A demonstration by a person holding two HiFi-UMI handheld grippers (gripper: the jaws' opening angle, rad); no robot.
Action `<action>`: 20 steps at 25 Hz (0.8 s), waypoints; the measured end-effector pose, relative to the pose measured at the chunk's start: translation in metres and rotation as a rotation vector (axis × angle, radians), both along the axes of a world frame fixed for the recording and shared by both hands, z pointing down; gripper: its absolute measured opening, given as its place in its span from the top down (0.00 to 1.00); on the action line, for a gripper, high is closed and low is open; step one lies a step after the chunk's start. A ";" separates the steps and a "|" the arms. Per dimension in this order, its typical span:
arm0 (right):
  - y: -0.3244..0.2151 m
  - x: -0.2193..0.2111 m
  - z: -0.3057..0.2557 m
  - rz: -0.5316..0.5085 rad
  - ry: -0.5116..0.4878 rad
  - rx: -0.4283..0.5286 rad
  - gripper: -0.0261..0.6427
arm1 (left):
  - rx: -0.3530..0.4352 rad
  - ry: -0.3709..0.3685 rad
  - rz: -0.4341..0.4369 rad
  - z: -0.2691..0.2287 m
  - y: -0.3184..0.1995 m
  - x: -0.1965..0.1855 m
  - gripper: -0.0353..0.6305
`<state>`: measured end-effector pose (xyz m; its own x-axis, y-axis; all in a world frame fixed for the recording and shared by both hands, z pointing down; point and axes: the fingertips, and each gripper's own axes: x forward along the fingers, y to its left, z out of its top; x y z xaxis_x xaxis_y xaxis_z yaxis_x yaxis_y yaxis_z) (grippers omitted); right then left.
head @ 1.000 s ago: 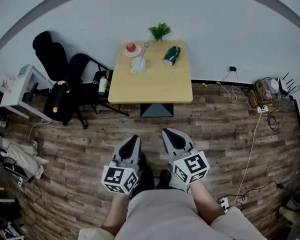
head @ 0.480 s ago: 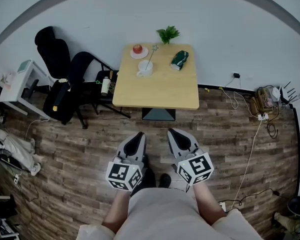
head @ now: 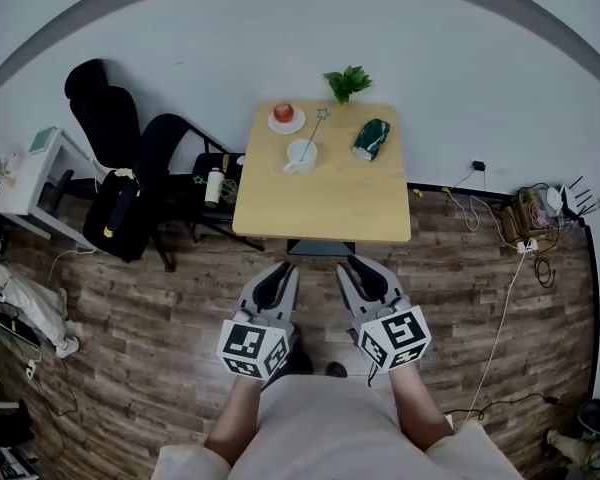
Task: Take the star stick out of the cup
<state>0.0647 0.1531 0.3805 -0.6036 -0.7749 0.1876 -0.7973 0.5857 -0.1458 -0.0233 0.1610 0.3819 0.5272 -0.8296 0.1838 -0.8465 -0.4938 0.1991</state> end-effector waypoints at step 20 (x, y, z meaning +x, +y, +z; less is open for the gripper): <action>-0.086 -0.033 0.009 0.125 0.028 -0.027 0.83 | -0.022 0.001 0.082 0.015 -0.093 -0.052 0.86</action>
